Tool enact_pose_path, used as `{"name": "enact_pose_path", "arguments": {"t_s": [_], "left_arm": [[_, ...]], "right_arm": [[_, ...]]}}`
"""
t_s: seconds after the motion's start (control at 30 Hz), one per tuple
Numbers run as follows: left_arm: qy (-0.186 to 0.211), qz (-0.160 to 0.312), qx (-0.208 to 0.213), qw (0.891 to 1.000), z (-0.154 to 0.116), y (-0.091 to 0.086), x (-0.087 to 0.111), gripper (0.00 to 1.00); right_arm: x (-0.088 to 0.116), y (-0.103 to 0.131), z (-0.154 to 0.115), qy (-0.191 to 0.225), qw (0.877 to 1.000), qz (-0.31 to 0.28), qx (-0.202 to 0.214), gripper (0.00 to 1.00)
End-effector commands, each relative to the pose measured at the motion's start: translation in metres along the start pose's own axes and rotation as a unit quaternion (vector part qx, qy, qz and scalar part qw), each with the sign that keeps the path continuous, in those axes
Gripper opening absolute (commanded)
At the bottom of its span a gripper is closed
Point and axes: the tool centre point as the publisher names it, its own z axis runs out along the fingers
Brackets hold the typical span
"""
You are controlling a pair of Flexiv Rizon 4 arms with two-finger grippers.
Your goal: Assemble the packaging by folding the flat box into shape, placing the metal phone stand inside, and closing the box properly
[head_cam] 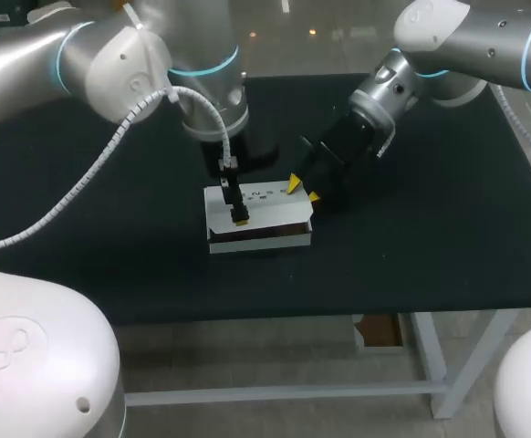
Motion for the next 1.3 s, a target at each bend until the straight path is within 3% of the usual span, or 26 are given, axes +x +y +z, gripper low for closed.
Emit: {"name": "enact_pose_path", "arguments": {"t_s": [0.03,0.5,1.3], "left_arm": [[0.005,0.001,-0.001,1.0,0.007,-0.005,-0.008,0.91],[-0.005,-0.018,-0.005,1.0,0.021,-0.006,-0.013,0.83],[-0.05,-0.027,-0.007,0.998,0.031,-0.009,-0.018,0.84]], "right_arm": [[0.0,0.001,0.001,0.0,1.0,0.0,0.0,0.34],[0.0,0.001,0.001,0.0,1.0,0.0,0.0,0.33],[0.0,0.001,0.001,0.0,1.0,0.0,0.0,0.34]]}}
